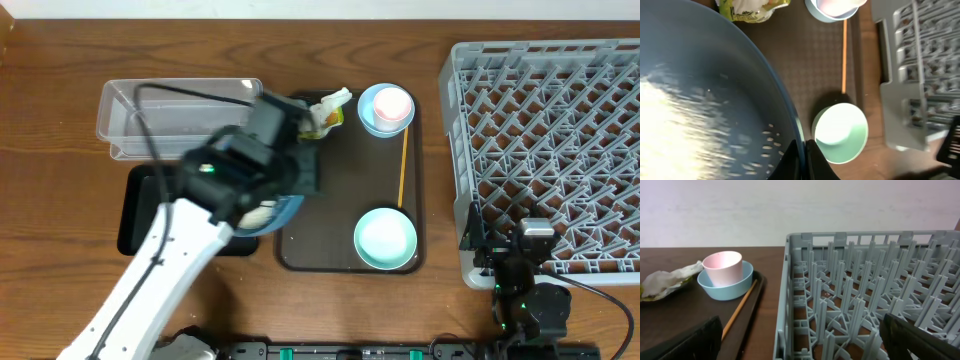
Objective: Sort waste into correct bins and load items into the dishwasher rack
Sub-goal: 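Carry the blue bowl left over the black tray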
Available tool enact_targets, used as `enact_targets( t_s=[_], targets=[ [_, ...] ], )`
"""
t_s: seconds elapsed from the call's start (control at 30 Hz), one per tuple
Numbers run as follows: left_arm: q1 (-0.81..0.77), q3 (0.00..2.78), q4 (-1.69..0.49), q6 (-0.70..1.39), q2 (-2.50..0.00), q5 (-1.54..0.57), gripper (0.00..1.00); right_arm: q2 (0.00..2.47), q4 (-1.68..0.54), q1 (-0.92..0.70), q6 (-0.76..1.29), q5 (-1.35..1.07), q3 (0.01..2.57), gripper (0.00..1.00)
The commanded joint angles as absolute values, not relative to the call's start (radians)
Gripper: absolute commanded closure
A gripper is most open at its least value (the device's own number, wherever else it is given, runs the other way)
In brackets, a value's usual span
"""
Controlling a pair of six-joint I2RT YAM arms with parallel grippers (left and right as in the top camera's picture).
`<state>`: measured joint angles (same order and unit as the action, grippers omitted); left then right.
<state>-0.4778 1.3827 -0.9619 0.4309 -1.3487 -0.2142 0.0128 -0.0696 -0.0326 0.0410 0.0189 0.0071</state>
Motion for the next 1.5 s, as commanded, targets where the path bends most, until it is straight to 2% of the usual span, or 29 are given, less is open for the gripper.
enact_targets(
  t_s=[0.0, 0.2, 0.47, 1.13, 1.3, 1.47],
  targets=[
    [-0.371, 1.351, -0.956, 0.347, -1.312, -0.416, 0.94, 0.011, -0.072, -0.043, 0.047, 0.026, 0.005, 0.01],
    [-0.202, 1.291, -0.92, 0.268, -1.305, -0.674, 0.94, 0.011, -0.072, -0.043, 0.048, 0.026, 0.005, 0.01],
    [-0.048, 1.182, -0.858, 0.252, -1.305, -0.839, 0.94, 0.011, -0.072, -0.043, 0.048, 0.026, 0.005, 0.01],
    [0.3, 1.033, -0.859, 0.052, -1.306, -1.23, 0.94, 0.011, -0.072, -0.043, 0.048, 0.026, 0.005, 0.01],
    [0.362, 1.031, -0.859, 0.019, -1.306, -1.336, 0.94, 0.011, -0.072, -0.043, 0.048, 0.026, 0.005, 0.01],
    [0.398, 1.031, -0.875, 0.019, -1.306, -1.357, 0.94, 0.011, -0.072, -0.043, 0.048, 0.026, 0.005, 0.01]
  ],
)
